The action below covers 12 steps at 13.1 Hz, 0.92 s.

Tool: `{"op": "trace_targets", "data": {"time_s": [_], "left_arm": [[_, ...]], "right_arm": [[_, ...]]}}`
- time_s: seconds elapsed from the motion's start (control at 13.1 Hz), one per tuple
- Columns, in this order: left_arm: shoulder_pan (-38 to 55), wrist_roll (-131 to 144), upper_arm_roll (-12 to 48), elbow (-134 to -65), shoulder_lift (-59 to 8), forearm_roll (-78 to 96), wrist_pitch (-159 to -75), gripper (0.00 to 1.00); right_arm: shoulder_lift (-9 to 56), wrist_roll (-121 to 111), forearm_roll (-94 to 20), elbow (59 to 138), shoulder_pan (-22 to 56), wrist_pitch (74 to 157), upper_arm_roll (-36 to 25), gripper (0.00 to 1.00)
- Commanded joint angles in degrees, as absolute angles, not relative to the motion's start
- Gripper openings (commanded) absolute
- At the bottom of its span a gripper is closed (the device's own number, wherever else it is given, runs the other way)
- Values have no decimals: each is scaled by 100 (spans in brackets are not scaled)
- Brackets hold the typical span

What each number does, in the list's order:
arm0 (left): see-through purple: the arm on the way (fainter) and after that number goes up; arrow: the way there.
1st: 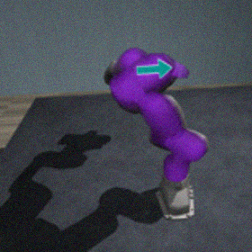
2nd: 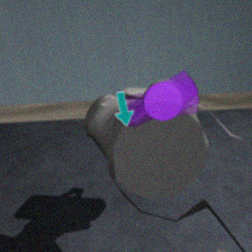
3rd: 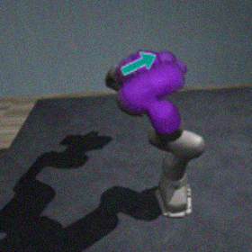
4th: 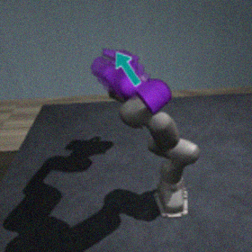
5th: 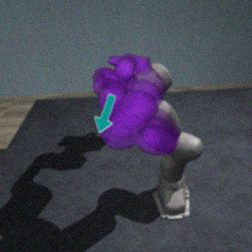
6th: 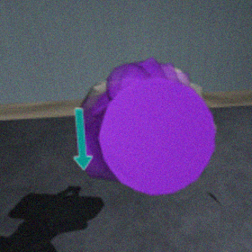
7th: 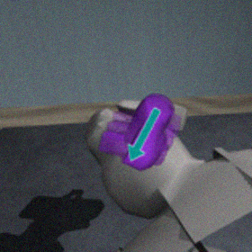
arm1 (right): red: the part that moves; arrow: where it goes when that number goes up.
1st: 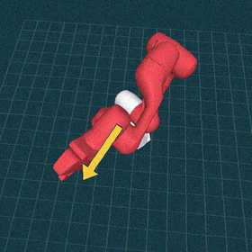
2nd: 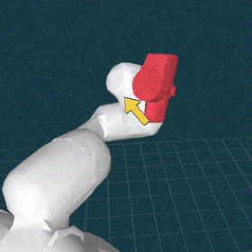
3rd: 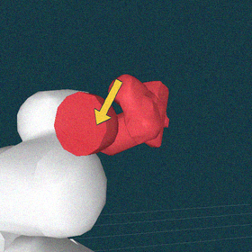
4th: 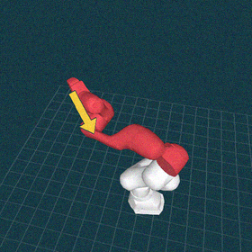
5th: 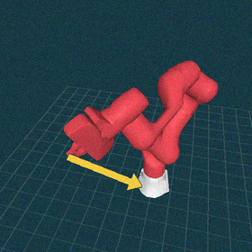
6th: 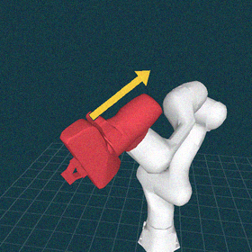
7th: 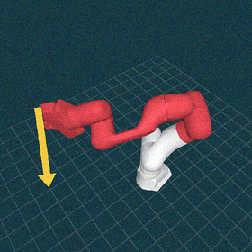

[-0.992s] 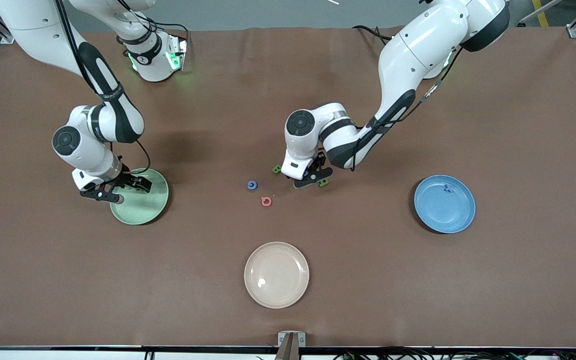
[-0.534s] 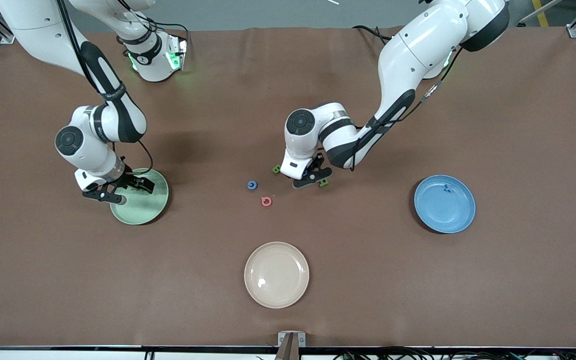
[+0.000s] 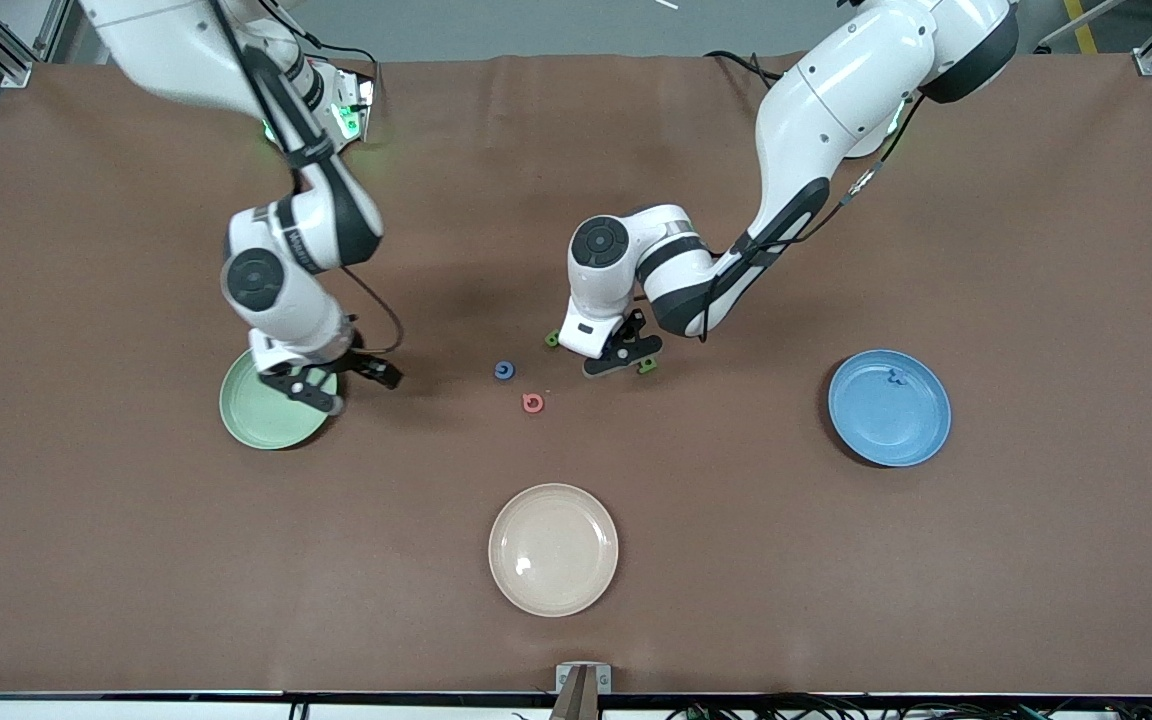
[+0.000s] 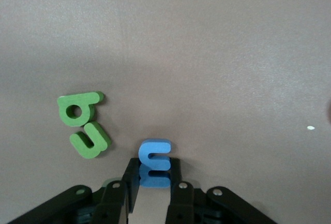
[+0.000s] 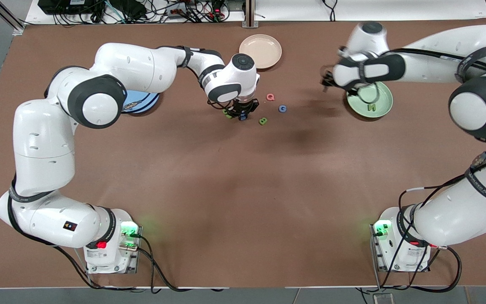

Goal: Sort upper and lower case letters into plates
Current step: 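Carry the E toward the blue plate while the right gripper grasps blue G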

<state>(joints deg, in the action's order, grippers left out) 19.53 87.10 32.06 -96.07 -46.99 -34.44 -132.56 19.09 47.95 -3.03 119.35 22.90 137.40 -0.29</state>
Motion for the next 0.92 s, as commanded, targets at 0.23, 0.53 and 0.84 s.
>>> {"op": "trace_targets", "data": {"time_s": [0.23, 0.53, 0.84], "left_arm": [[1978, 8693, 3155, -9562, -4685, -3630, -13202, 3], [1881, 8483, 3199, -9536, -4334, -3630, -12615, 2], [1312, 7333, 3383, -9702, -3702, -3533, -11884, 2]], "right_arm": [[2452, 5730, -308, 11039, 2681, 13306, -97, 100], [2671, 6169, -308, 11039, 2944, 13701, -97, 100], [3031, 6836, -308, 10821, 3268, 14089, -97, 100]]}}
